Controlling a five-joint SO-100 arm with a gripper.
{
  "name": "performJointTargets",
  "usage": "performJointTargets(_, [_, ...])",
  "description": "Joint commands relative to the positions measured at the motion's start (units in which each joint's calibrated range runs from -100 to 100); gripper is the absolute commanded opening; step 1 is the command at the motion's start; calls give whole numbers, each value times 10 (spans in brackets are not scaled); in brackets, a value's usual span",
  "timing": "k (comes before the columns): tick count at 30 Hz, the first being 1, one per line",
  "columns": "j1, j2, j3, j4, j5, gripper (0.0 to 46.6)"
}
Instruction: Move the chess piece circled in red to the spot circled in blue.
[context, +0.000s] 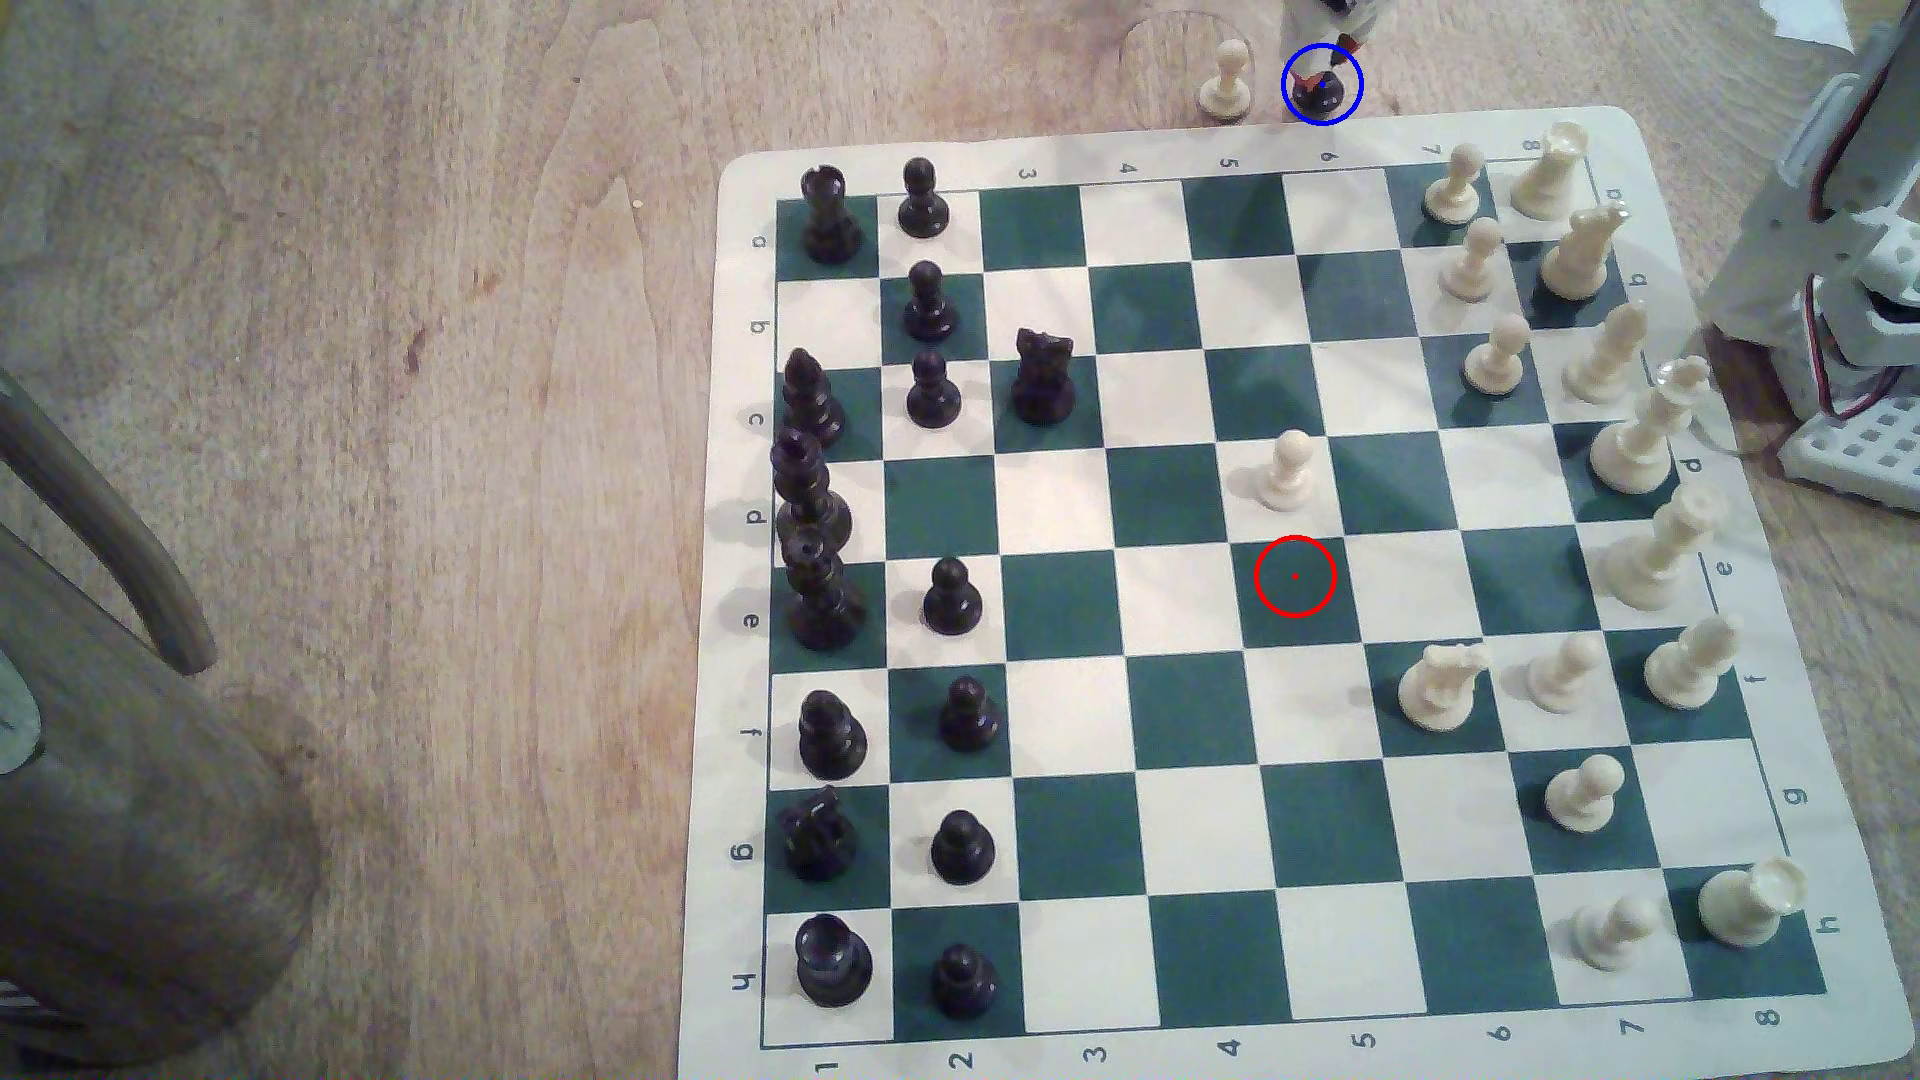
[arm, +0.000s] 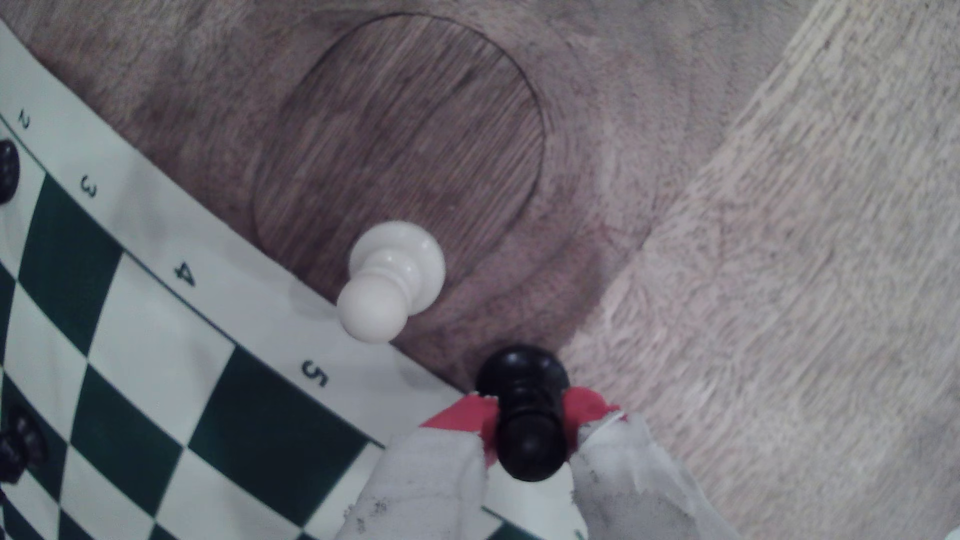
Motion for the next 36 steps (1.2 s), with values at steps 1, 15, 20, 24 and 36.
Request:
performJointTargets(1, [4,-5,-36,-8,0,4])
performJointTargets(15, [3,2,-30,-13,5,83])
performJointTargets(20, [2,1,-29,-9,8,175])
performJointTargets(24, [5,-2,-29,-9,11,200])
performJointTargets(36, [0,-81,-8,30,18,185])
